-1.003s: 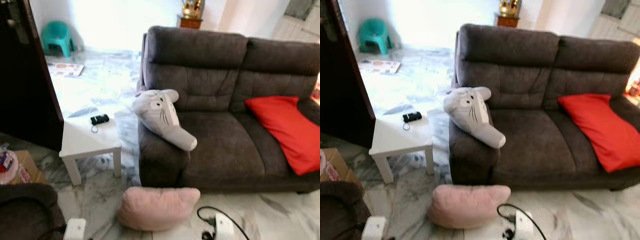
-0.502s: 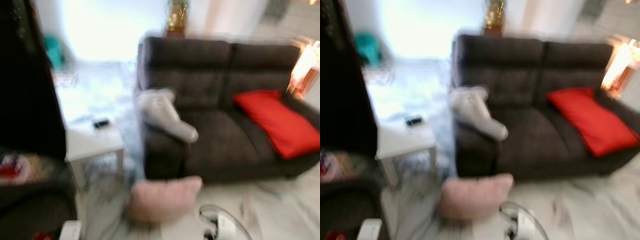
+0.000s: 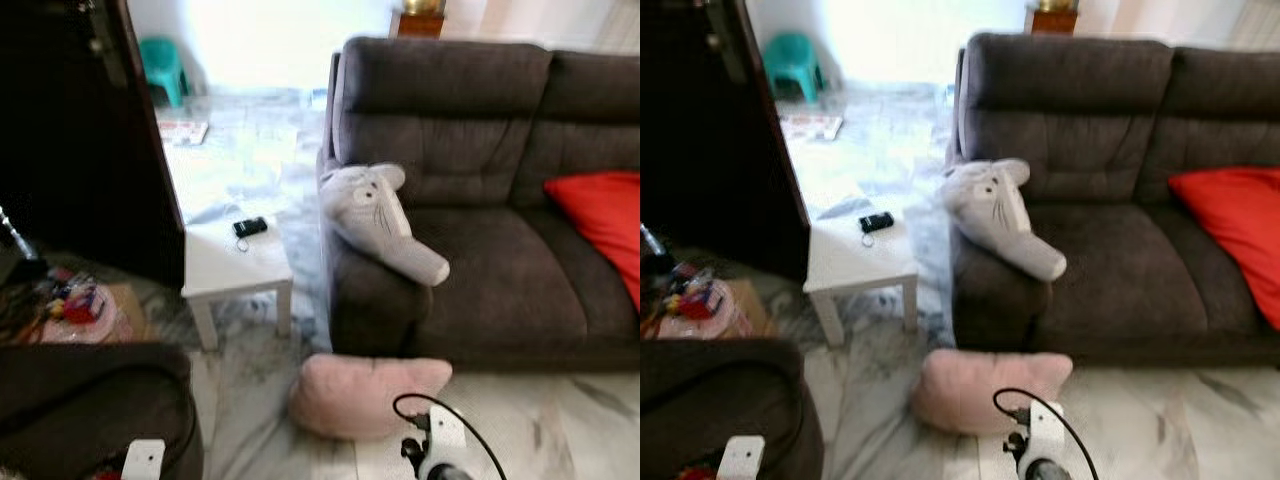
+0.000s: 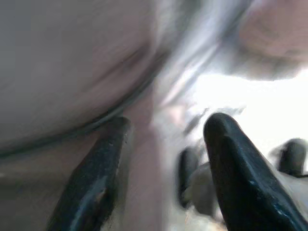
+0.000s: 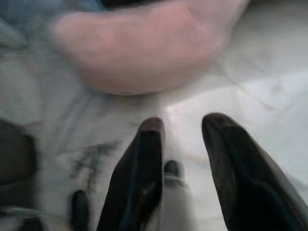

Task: Move the pillow to the sofa from floor

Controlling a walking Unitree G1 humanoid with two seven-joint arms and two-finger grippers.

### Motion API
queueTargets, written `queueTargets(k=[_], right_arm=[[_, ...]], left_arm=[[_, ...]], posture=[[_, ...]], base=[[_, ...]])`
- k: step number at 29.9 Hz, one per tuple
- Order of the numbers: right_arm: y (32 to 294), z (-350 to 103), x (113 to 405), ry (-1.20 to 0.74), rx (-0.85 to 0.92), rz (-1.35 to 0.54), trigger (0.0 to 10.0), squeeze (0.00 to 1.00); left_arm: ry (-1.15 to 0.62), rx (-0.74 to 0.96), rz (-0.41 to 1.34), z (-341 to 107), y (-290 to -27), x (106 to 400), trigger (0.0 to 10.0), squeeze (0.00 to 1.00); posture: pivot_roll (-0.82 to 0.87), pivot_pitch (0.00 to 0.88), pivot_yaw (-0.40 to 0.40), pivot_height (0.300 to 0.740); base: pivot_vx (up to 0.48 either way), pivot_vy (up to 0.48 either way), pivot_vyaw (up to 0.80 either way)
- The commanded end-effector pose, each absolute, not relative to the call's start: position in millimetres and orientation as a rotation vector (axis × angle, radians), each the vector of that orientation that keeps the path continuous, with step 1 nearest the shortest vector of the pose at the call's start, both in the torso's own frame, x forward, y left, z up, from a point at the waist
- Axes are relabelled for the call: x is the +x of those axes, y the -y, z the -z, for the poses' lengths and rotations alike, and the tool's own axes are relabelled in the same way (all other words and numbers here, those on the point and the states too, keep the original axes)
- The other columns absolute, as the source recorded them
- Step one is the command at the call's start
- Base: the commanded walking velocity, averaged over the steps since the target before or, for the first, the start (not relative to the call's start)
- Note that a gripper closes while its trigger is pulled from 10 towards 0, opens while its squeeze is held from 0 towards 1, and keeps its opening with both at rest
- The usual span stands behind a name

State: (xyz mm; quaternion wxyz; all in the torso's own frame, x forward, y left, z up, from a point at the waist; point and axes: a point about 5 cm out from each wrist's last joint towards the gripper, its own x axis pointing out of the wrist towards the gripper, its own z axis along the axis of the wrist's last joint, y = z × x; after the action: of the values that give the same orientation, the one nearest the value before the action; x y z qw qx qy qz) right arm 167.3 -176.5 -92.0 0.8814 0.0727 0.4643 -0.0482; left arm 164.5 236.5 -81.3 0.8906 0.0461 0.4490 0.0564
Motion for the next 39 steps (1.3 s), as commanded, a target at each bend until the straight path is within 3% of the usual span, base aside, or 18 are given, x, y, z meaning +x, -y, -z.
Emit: queueTargets(k=[1,11,24,39], right_arm=[[176.6,88.0,176.2,-0.943,0.150,0.099,10.0,0.00],[177.6,87.0,178.2,-0.940,0.144,0.093,10.0,0.00],[179.0,86.6,179.1,-0.942,0.138,0.088,10.0,0.00],[180.0,85.4,181.4,-0.937,0.128,0.078,10.0,0.00]], left_arm=[[-0.924,0.109,-0.109,79.9,-237.2,167.1,10.0,0.00],[-0.925,0.105,-0.103,80.3,-235.0,167.5,10.0,0.00],[-0.922,0.114,-0.097,80.1,-233.6,168.7,10.0,0.00],[-0.918,0.124,-0.101,80.0,-233.1,169.1,10.0,0.00]], posture=[[0.18,0.009,-0.077,0.740],[0.18,0.006,-0.087,0.740],[0.18,0.002,-0.093,0.740],[0.18,0.000,-0.100,0.740]], base=[[0.311,0.000,0.00],[0.277,0.000,0.00],[0.000,0.000,0.00],[0.000,-0.298,0.00]])
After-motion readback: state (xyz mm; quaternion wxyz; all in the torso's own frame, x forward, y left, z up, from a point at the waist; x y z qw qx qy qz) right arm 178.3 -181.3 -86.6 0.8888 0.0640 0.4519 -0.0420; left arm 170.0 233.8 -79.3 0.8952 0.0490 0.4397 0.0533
